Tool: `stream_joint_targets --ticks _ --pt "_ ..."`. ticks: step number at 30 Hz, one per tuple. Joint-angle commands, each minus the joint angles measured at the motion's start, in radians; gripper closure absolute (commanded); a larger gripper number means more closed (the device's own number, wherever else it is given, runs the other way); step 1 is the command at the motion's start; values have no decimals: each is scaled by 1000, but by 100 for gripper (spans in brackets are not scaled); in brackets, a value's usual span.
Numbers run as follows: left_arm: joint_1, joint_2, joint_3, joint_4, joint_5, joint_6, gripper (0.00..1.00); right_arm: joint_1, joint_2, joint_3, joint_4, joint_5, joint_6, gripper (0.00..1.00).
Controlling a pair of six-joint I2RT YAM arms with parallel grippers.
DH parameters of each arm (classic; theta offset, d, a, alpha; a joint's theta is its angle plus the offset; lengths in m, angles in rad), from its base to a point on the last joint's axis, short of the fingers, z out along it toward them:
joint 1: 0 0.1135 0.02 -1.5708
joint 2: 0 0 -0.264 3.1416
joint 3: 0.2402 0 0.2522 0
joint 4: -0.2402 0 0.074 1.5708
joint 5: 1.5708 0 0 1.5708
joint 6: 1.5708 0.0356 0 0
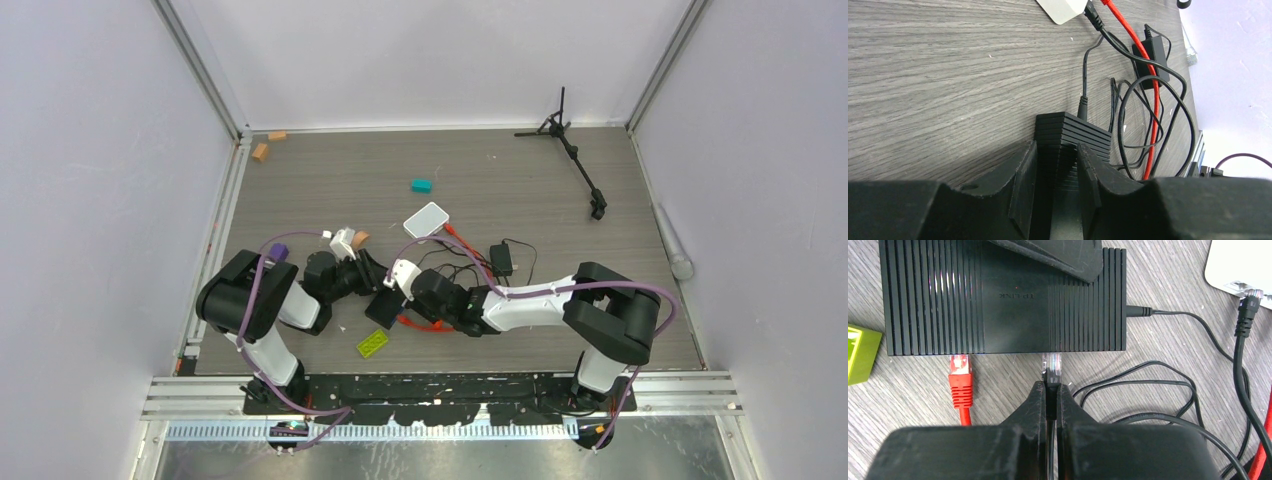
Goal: Insert the plug into the switch port
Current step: Insert the connector into the switch port.
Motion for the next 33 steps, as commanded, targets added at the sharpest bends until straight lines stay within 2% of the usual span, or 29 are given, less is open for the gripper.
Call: stream_joint_targets --ticks 1,7,15,22,33 --pt "-24 7 -15 -30 37 25 65 3 -22 60 161 0 -31 99" --pt "-24 6 -11 -35 44 31 65 19 -30 63 158 -10 -89 99" --pt "-26 -1 -11 -35 50 28 66 44 -33 89 175 77 -157 100" --pt "-26 -7 -14 -37 50 28 66 55 12 114 214 206 -86 100" --pt "-26 -5 -15 -38 52 25 67 63 51 136 197 259 -30 99"
